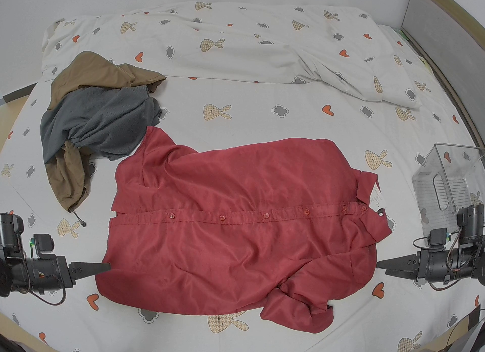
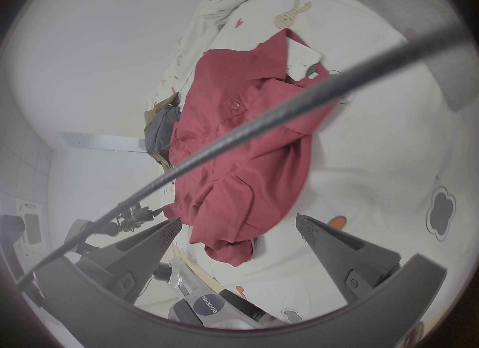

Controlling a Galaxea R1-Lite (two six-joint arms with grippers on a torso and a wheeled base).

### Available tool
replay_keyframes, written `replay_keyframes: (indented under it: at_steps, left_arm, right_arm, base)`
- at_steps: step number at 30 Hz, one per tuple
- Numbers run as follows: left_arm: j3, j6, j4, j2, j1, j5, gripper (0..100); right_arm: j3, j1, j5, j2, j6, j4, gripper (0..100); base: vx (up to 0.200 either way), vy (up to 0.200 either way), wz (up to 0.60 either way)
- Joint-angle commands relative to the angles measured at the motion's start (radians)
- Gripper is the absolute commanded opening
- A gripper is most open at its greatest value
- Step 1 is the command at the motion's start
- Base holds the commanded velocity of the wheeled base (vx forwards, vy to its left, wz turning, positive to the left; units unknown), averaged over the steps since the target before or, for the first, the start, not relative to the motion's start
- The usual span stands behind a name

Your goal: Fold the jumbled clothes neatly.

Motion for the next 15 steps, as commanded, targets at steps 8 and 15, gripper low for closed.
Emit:
replay_keyframes:
  at_steps: [8, 15]
  left_arm:
    - [-0.332, -0.123, 0.222, -0.068, -0.057, 0.025, 100]
    - [-0.426, -0.129, 0.301, -0.092, -0.017, 0.141, 100]
  right_arm:
    - [-0.247, 0.402, -0.575, 0.125, 0.122, 0.072, 100]
    - [-0.388, 0.470, -0.650, 0.157, 0.156, 0.188, 100]
  base:
    - [0.000, 0.000, 0.00]
    - [0.000, 0.000, 0.00]
